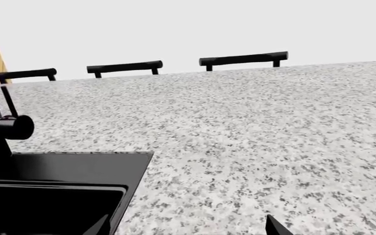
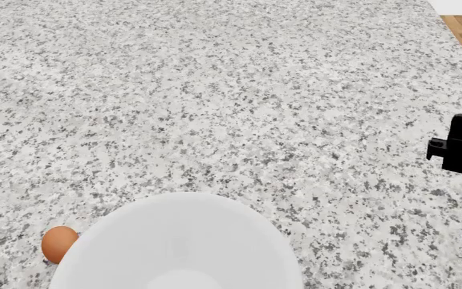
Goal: Place the eggs and milk next to the bowl.
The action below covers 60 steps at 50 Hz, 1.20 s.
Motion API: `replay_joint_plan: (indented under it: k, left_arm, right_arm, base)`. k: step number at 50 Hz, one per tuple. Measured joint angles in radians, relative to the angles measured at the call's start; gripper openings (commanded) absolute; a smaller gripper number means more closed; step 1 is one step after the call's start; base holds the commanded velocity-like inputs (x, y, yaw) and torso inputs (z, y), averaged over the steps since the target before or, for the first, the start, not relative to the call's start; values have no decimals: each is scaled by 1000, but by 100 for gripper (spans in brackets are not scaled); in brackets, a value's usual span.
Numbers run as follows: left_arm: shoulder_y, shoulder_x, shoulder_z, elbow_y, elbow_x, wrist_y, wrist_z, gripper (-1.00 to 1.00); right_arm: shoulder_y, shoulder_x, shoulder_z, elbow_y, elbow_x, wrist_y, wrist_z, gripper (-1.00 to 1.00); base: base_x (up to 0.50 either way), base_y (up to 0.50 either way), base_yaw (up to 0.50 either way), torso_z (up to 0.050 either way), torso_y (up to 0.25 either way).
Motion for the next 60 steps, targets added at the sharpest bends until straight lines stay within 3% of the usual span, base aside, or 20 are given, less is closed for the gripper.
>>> replay_joint_plan:
  k: [60]
  left_arm:
    - [1,4,-8,-1,-7,-6,6,100]
  right_arm:
    - [-59,153,105,-375,474,246,-355,-100]
  base:
    - [0,0,0,0,0]
